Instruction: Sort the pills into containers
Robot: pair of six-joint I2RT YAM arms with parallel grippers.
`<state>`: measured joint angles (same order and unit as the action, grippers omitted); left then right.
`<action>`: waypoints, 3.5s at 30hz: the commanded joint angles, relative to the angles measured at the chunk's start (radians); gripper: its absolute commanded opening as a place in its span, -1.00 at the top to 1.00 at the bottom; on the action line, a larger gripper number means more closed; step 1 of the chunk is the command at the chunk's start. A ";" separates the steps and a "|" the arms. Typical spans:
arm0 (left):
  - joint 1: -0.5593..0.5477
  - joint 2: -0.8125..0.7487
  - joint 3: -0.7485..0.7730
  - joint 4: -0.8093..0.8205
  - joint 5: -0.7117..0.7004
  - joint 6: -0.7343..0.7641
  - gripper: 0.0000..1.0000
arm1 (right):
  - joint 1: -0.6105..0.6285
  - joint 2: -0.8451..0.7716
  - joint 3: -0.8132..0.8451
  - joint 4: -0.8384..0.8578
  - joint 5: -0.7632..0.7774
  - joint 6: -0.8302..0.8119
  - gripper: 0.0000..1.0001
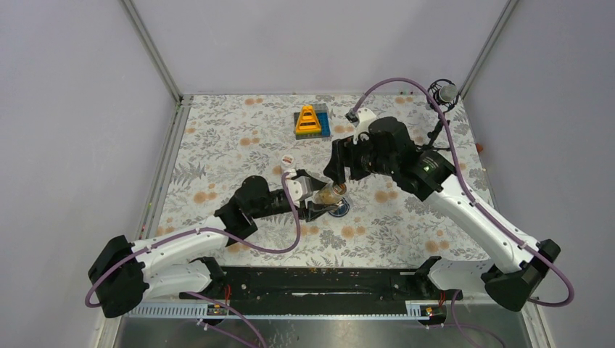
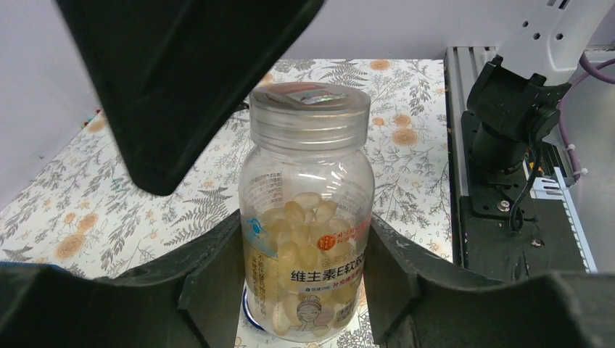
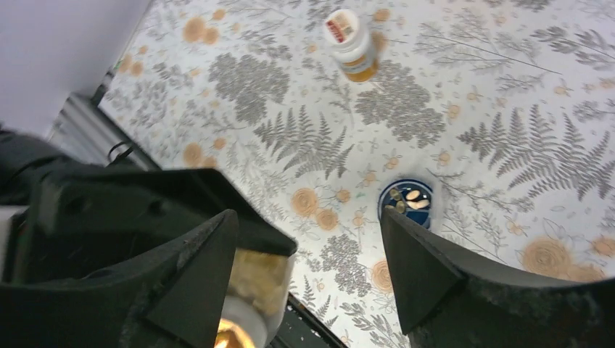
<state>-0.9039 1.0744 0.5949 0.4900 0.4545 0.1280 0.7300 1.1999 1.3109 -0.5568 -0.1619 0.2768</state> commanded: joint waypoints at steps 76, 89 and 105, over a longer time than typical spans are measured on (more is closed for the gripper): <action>0.000 -0.026 0.019 0.073 -0.033 -0.031 1.00 | 0.052 0.059 0.110 -0.103 -0.058 0.070 0.47; -0.001 -0.017 0.001 0.066 -0.138 -0.051 1.00 | 0.095 -0.070 -0.102 0.216 0.175 0.331 -0.73; -0.001 -0.057 0.020 0.004 0.026 -0.045 1.00 | 0.007 -0.115 0.011 -0.136 -0.346 -0.377 -0.63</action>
<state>-0.9020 1.0477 0.5800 0.4561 0.3927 0.0723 0.7425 1.0657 1.2800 -0.5884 -0.4049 0.0914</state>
